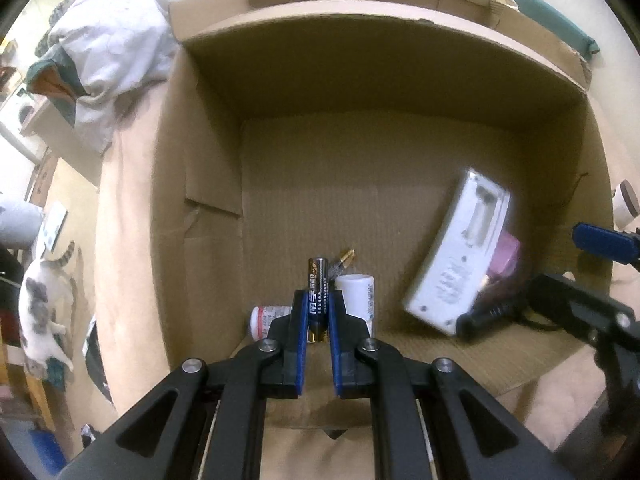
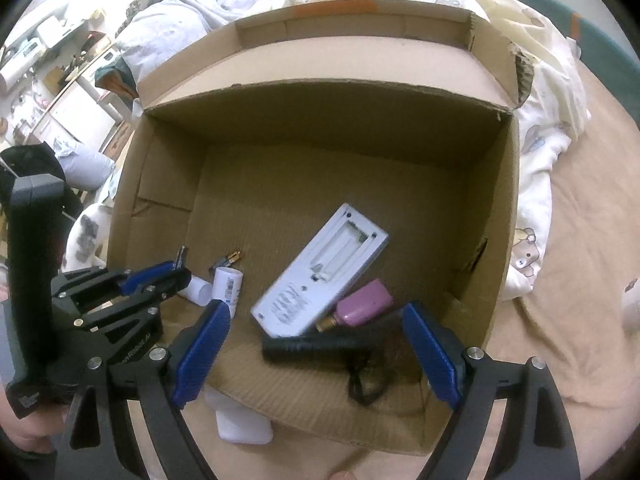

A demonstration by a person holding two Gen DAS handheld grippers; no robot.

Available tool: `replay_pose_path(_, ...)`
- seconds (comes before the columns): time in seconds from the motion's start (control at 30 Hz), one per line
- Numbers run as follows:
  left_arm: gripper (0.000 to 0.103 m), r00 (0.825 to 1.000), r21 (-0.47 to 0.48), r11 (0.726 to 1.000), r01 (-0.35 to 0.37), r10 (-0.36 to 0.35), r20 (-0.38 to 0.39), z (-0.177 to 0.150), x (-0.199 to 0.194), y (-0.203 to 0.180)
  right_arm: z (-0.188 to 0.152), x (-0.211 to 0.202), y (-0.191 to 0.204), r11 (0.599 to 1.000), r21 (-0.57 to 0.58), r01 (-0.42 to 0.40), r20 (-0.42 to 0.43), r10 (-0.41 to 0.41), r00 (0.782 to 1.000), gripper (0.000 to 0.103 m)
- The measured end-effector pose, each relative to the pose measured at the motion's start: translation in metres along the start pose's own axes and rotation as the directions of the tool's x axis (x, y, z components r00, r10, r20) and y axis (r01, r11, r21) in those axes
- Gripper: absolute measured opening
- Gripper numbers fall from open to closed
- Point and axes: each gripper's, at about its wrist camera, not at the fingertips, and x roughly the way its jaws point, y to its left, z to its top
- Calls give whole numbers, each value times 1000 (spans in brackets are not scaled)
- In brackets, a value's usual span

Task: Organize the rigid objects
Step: 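Lower the battery and flashlight into the box and open both grippers, then withdraw both grippers from the box toward the white charger blocks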

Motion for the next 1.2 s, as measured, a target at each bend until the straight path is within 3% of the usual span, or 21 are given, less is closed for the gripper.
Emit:
replay_pose_path(0.1,9,1000,13,1000,-6,6,7,-2,-5,-5,0,-3,-1,1000,4,-4,13,4,1000,94)
replay_pose_path(0.2,12,1000,26,1000,-16,15,18,-4,-10,-10,1,-9,-2,999,8,-31,44,31,999,103)
replay_pose_path(0.23,22,1000,30,999,-19,18,22,-4,-12,-11,1,-12,-2,999,10,-40,58,39,998,103)
replay_pose_path(0.3,52,999,23,999,-23,22,36,-4,-17,-13,3,-17,-4,999,20,-46,91,44,995,103)
replay_pose_path(0.33,73,998,9,1000,-25,25,55,-4,-21,-12,3,-20,-5,999,25,-45,106,42,993,103)
replay_pose_path(0.37,76,998,2,1000,-22,22,66,-4,-23,-11,3,-22,-6,998,33,-44,119,40,992,103)
replay_pose_path(0.47,76,998,-5,1000,7,-7,68,-2,-27,-11,5,-26,-12,997,58,-52,136,44,990,103)
replay_pose_path(1.03,76,998,-6,1000,-8,8,69,1,-31,-9,4,-23,-9,999,33,-12,130,7,991,103)
replay_pose_path(1.2,76,995,-71,997,16,-9,96,1,-51,6,1,-25,-17,997,72,-30,124,21,992,103)
